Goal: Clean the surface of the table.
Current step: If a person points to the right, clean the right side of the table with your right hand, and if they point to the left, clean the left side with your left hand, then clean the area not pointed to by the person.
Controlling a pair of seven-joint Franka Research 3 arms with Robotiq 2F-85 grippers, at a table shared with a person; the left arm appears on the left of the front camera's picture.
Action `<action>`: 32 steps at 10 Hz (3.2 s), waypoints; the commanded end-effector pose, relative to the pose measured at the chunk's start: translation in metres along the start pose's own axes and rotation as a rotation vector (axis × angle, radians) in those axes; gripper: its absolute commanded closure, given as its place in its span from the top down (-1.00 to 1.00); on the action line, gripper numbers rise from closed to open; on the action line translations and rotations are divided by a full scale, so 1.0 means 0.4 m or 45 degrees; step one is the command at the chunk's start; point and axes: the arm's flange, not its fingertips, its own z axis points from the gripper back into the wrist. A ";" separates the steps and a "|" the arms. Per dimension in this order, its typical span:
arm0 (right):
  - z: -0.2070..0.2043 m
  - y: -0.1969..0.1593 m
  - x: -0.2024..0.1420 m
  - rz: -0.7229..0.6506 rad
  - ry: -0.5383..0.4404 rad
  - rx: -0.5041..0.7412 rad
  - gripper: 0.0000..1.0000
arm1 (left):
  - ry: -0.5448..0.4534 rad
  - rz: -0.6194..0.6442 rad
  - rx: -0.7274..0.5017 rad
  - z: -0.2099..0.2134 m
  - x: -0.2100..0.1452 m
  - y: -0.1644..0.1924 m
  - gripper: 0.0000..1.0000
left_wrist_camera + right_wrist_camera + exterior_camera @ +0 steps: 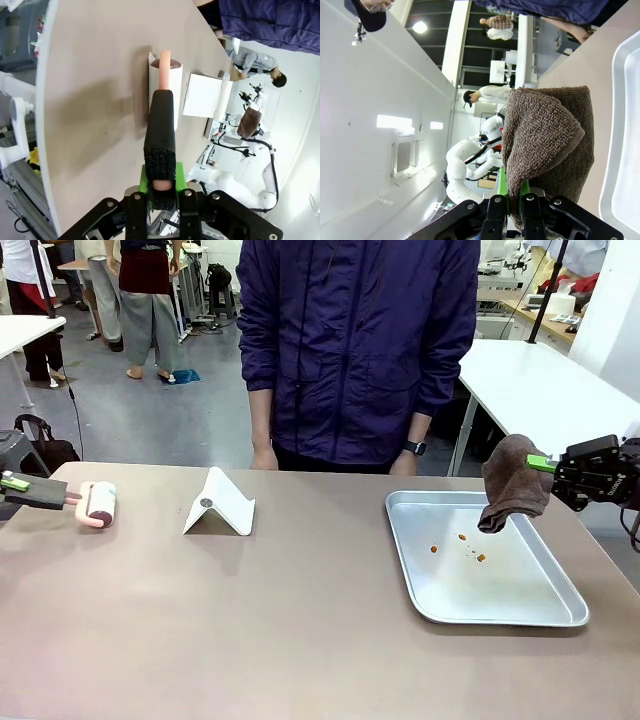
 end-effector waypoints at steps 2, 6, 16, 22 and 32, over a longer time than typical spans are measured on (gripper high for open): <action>0.003 0.007 0.000 0.010 0.002 0.002 -1.00 | 0.093 0.034 0.010 -0.072 0.034 -0.012 -0.56; 0.003 0.007 0.000 0.010 0.002 0.002 -1.00 | 0.053 -0.156 -0.094 -0.123 0.028 -0.152 -0.56; 0.003 0.007 0.000 0.010 0.002 0.002 -1.00 | 0.498 -0.650 -0.221 0.009 -0.694 -0.281 -0.56; 0.003 0.007 0.000 0.010 0.002 0.002 -1.00 | 0.544 -0.595 -0.182 0.000 -0.679 -0.304 -0.56; 0.000 0.001 0.001 0.001 0.000 0.000 -0.83 | 0.544 -0.595 -0.182 0.000 -0.679 -0.304 -0.56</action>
